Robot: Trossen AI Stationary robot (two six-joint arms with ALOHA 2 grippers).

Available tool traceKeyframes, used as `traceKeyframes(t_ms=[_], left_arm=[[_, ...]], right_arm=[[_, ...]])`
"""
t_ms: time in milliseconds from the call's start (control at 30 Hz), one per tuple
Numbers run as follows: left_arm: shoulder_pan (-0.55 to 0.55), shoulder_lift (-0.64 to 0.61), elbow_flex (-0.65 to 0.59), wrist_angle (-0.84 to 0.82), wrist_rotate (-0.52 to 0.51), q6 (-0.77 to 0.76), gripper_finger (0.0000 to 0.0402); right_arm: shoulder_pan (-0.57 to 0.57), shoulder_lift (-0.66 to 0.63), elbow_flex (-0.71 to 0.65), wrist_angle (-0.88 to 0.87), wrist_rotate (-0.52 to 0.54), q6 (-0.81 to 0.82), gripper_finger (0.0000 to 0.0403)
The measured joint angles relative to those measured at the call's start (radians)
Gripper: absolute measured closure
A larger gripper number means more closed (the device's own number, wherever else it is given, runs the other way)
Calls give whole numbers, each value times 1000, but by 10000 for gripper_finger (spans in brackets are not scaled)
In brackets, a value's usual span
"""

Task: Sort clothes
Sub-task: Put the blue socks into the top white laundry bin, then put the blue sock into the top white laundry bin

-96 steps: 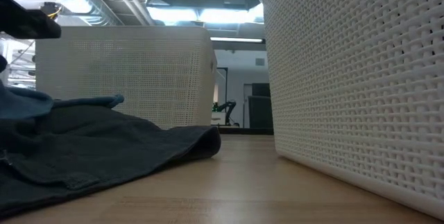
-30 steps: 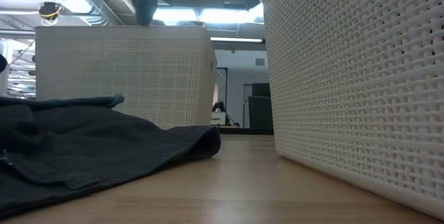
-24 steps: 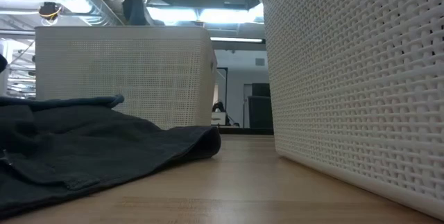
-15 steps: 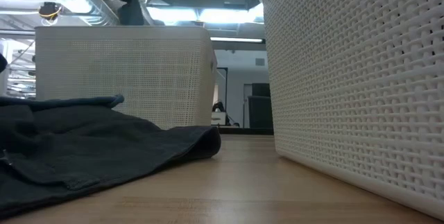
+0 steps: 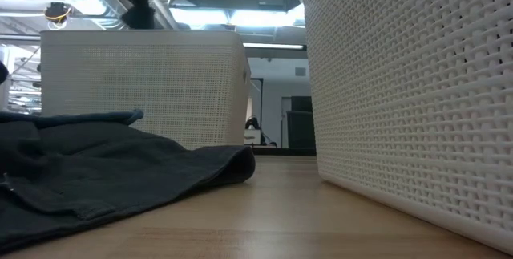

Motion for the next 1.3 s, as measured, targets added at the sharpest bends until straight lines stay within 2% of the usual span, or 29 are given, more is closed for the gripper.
traceKeyframes(t_ms=[300, 567, 667, 967, 1300], left_arm=[[87, 0, -1, 4, 346, -59, 230], [55, 0, -1, 52, 623, -57, 214], [11, 0, -1, 97, 692, -49, 216], [-231, 12, 0, 242, 748, -59, 217], [-507, 152, 0, 201, 749, -260, 217]], right_arm=[[0, 0, 0, 0, 0, 0, 170], [0, 0, 0, 0, 0, -1, 170], [0, 0, 0, 0, 0, -1, 170], [0, 0, 0, -1, 0, -1, 170], [0, 0, 0, -3, 0, 0, 170]])
